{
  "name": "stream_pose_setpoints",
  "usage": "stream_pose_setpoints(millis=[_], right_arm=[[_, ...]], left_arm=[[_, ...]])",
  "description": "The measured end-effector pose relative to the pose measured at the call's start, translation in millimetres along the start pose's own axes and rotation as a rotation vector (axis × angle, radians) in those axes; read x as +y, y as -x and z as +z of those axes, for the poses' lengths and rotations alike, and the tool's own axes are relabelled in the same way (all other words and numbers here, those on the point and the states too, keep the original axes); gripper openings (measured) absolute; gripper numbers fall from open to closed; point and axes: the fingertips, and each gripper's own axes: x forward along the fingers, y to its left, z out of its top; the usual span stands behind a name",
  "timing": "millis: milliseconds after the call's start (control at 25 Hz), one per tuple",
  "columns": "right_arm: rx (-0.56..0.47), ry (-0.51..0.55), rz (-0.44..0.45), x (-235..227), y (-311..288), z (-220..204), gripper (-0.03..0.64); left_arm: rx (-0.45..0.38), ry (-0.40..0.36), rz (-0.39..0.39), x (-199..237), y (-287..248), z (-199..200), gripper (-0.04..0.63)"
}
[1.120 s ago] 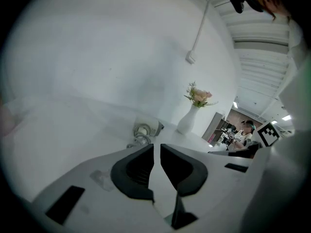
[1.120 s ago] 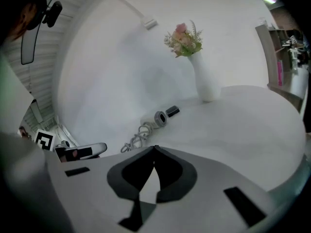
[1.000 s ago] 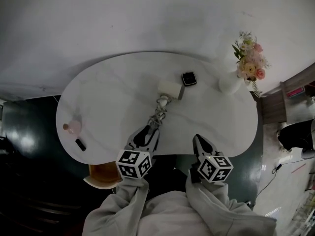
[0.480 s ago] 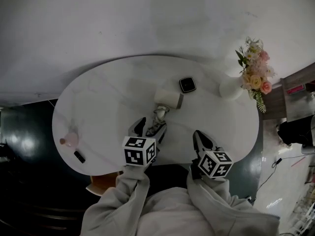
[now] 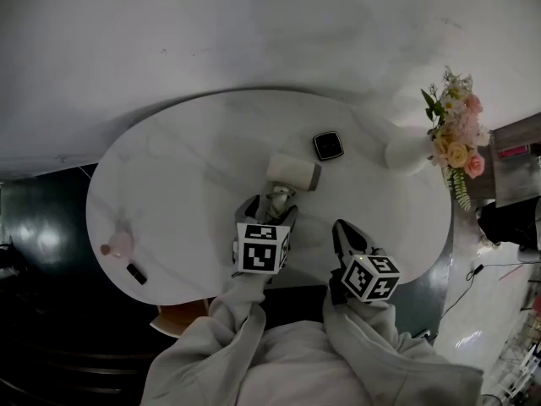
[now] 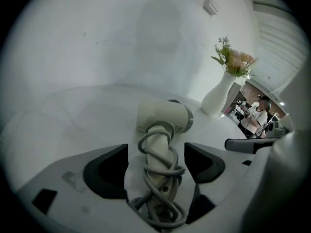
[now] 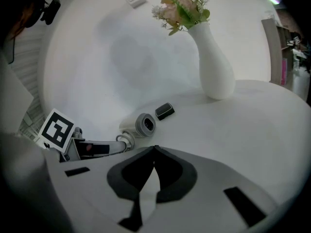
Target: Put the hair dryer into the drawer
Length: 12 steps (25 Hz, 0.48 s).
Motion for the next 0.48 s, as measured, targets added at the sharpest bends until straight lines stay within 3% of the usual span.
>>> stream_pose_setpoints(millis=[280,480], right_arm=[[0.036,-0.014,-0.017,-7,-10,-3,0.049],[0.04,-0.02,-0.025,-12,-15,-2,0.048]], left_arm=[[0.127,-0.072,0.024,-2,-23,-23,0.334],[0.143,-0.142,0.079,0,-27,-28,0.333]])
